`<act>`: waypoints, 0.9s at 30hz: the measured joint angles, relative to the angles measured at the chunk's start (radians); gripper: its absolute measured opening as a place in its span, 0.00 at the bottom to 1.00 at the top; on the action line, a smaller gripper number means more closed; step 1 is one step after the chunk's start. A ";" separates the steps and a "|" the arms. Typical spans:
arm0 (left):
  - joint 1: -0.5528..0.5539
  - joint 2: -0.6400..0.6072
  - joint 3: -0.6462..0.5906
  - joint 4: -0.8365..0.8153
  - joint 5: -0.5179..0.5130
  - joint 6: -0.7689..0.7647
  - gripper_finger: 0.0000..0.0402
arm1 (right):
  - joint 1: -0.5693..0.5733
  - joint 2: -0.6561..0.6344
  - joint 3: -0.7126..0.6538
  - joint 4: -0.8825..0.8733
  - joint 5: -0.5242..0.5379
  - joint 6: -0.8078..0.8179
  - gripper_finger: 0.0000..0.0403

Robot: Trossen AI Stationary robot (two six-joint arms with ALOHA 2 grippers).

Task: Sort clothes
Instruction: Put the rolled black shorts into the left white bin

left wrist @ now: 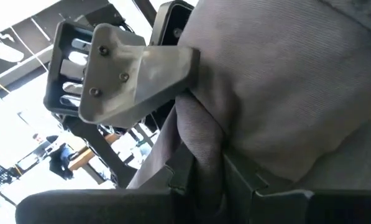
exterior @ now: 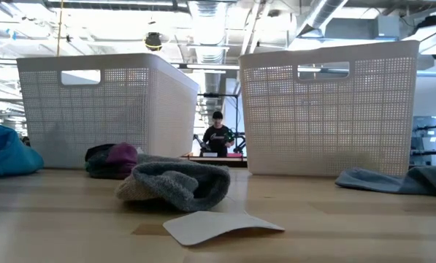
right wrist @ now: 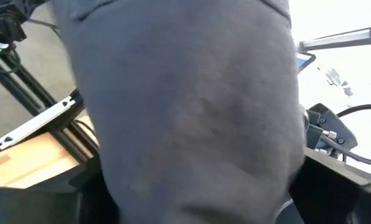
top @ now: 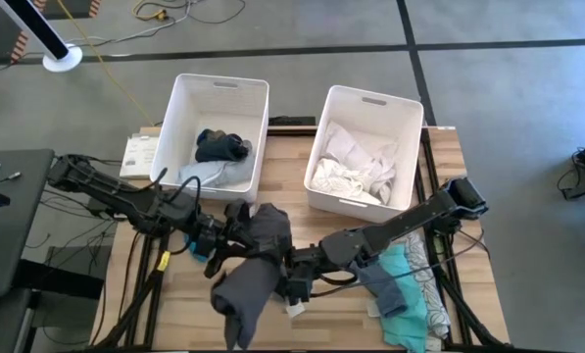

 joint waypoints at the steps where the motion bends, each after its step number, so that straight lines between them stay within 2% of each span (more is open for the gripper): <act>1: 0.002 0.000 0.000 0.000 0.000 -0.007 0.11 | 0.000 0.000 0.004 -0.001 0.003 0.000 0.95; 4: 0.007 0.000 0.000 0.000 0.001 -0.018 0.11 | 0.000 0.001 0.008 -0.003 0.009 0.000 0.85; 9: 0.007 0.001 0.000 -0.002 0.000 -0.027 0.12 | 0.006 0.001 0.009 -0.005 0.014 -0.001 0.60; 13: 0.006 0.001 0.001 -0.012 -0.015 -0.054 0.19 | 0.014 0.002 0.009 -0.009 0.024 -0.002 0.38; 15: 0.006 0.000 0.001 -0.022 -0.024 -0.061 0.24 | 0.020 0.002 0.009 -0.010 0.030 -0.010 0.31; 22: 0.005 -0.020 0.003 -0.077 -0.095 -0.091 0.44 | 0.048 0.003 0.009 -0.016 0.107 -0.062 0.31; 27: 0.005 -0.078 0.001 -0.161 -0.120 -0.094 0.49 | 0.075 -0.010 0.009 -0.017 0.162 -0.099 0.31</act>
